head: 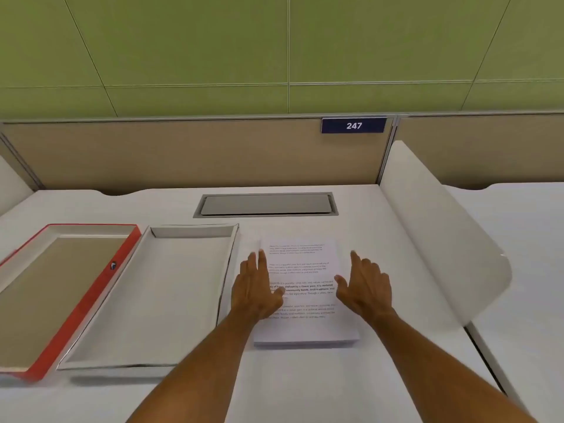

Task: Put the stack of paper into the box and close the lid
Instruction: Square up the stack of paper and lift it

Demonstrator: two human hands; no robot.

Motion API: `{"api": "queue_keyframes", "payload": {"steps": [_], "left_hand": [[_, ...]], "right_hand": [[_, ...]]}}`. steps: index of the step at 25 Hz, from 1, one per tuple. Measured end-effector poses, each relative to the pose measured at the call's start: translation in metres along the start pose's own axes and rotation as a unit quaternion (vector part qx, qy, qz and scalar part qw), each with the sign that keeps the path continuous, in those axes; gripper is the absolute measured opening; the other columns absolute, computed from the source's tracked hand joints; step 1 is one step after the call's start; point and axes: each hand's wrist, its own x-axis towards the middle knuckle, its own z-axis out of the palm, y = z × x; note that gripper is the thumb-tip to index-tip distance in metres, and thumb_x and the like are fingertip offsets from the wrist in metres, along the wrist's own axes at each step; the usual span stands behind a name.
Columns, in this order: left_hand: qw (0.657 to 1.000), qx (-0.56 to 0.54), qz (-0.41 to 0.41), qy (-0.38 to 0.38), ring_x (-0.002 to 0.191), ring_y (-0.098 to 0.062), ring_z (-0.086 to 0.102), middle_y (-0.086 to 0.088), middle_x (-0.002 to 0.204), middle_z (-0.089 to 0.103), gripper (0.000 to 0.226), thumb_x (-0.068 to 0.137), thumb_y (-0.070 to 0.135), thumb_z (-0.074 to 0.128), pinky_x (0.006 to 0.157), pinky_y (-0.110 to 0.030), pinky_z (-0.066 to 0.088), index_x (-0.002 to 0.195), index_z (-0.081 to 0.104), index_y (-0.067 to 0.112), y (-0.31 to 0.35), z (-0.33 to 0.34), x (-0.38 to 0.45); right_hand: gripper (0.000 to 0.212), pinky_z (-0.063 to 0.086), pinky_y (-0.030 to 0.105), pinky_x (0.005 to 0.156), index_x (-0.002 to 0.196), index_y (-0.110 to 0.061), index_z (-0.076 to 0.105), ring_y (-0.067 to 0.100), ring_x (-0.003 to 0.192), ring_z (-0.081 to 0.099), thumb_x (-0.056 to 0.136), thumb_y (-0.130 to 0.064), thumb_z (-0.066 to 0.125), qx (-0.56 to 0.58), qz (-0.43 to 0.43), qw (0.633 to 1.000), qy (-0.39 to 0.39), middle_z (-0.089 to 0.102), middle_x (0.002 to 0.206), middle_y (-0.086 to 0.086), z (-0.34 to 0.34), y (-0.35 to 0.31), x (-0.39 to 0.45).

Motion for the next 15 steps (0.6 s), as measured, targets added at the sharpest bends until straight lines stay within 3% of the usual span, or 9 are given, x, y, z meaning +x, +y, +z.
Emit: {"api": "queue_keyframes", "payload": {"steps": [3,5,8,13,15], "left_hand": [[0.995,-0.044,-0.075,-0.038,0.143,-0.032,0.027,-0.015,0.154,0.028,0.085,0.082,0.049,0.062,0.110,-0.044,0.039,0.147,0.026,0.009,-0.008,0.005,0.008],[0.989,-0.077,-0.107,-0.072,0.134,-0.031,0.036,-0.014,0.142,0.039,0.072,0.080,0.045,0.064,0.104,-0.042,0.043,0.137,0.038,0.008,-0.011,0.009,0.016],[0.979,-0.122,-0.137,-0.085,0.124,-0.030,0.046,-0.015,0.132,0.045,0.065,0.080,0.042,0.065,0.097,-0.038,0.046,0.131,0.043,0.008,-0.009,0.013,0.023],[0.953,-0.217,-0.197,-0.078,0.081,-0.019,0.063,-0.009,0.109,0.068,0.033,0.081,0.037,0.066,0.058,-0.023,0.050,0.097,0.053,0.012,-0.011,0.009,0.031],[0.937,-0.259,-0.220,-0.086,0.081,-0.021,0.068,-0.009,0.102,0.072,0.031,0.081,0.036,0.066,0.065,-0.029,0.058,0.095,0.059,0.009,-0.014,0.006,0.036]], "right_hand": [[0.060,0.045,0.044,0.098,0.138,-0.010,0.041,0.031,0.121,0.053,0.090,-0.042,0.057,0.113,0.060,0.990,-0.059,0.055,0.133,0.013,0.010,0.000,0.006],[0.058,0.046,0.043,0.097,0.133,-0.007,0.044,0.034,0.121,0.054,0.089,-0.040,0.060,0.146,0.101,0.979,-0.101,0.055,0.132,0.016,0.019,0.000,0.011],[0.056,0.049,0.042,0.092,0.123,-0.003,0.050,0.036,0.115,0.058,0.086,-0.042,0.065,0.206,0.161,0.958,-0.115,0.059,0.127,0.018,0.026,-0.009,0.019],[0.052,0.054,0.039,0.083,0.109,-0.003,0.061,0.031,0.091,0.062,0.082,-0.047,0.069,0.263,0.219,0.930,-0.133,0.068,0.110,0.015,0.034,-0.012,0.034],[0.051,0.055,0.040,0.081,0.109,-0.004,0.062,0.030,0.087,0.062,0.082,-0.047,0.069,0.304,0.235,0.912,-0.143,0.067,0.101,0.012,0.035,-0.009,0.041]]}}
